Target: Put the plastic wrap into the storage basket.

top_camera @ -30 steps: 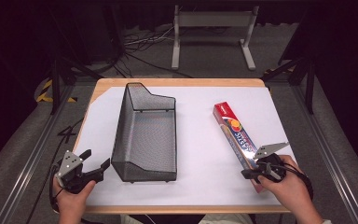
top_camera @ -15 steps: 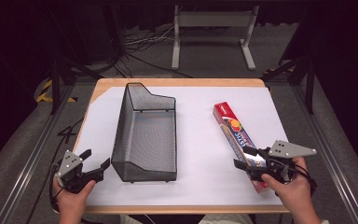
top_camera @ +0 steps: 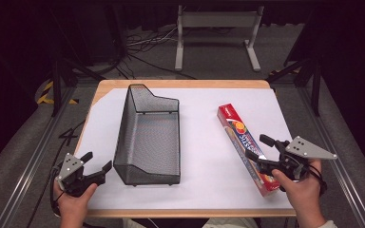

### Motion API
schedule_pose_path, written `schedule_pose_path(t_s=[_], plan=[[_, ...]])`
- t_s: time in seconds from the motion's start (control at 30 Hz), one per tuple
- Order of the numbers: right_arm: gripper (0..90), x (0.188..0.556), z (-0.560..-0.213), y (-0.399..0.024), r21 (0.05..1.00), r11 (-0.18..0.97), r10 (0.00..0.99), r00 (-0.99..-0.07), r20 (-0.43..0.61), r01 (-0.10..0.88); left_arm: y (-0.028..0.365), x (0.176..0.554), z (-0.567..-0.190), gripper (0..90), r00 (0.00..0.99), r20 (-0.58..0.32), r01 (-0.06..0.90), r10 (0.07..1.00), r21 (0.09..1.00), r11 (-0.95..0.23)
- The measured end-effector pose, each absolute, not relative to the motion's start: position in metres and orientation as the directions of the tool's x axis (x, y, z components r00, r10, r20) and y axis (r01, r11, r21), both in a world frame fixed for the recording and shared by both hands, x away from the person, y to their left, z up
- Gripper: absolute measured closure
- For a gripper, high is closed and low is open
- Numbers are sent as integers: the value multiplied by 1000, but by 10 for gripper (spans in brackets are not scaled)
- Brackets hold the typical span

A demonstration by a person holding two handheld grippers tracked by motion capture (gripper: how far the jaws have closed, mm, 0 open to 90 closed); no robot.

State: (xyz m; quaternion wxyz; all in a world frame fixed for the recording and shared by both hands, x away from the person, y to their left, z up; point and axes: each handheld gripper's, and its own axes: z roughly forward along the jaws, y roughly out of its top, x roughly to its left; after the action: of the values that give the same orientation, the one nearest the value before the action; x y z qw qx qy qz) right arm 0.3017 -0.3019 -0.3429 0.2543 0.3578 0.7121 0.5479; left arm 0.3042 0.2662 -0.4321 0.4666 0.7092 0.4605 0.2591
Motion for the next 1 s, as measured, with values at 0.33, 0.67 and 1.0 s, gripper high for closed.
schedule_pose_path(t_s=[0.33,0.67,1.0], plan=[[247,319,-331,-296,953,182,831,-556,-19,241,265,305,-432,209,438,-62,412,897,901,-139],[219,350,-333,-288,911,250,843,-536,-38,329,264,305,-432,209,441,-55,407,896,902,-146],[189,382,-358,-286,804,286,877,-481,0,521,265,304,-432,209,441,-56,406,896,902,-143]])
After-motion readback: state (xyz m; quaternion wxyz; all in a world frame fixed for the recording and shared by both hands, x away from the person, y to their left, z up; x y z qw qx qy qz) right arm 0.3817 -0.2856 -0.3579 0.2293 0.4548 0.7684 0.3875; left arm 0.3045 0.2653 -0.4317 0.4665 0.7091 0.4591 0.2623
